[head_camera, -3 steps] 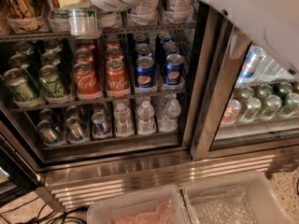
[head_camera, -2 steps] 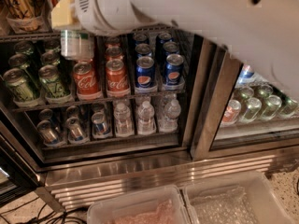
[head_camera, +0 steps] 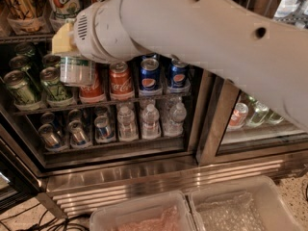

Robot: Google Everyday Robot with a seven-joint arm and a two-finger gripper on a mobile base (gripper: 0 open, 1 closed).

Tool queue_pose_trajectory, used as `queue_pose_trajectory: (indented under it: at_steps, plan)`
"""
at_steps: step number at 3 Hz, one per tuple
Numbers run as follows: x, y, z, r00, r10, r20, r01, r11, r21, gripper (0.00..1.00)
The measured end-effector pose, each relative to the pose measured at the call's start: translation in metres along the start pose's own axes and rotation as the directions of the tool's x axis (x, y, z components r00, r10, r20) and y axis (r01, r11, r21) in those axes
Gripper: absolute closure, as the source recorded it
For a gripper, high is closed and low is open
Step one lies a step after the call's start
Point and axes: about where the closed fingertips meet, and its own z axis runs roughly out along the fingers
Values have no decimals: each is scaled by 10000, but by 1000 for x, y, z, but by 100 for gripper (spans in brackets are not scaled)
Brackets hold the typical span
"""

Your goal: Pick 7up can from top shelf of fridge

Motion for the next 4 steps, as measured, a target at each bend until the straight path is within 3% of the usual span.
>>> queue_pose_trajectory:
  at_steps: [1, 2, 3, 4]
  plan:
    - [16, -3, -9, 9973, 700, 207, -700, 9975, 6, 100]
    - [66, -16, -31, 9770, 2129, 86, -2129, 9737, 808, 100]
    - [119, -30, -48, 9452, 3251, -313, -3143, 9315, 1832, 100]
    - [171, -48, -56, 8984, 4315, -819, -3969, 8775, 2690, 100]
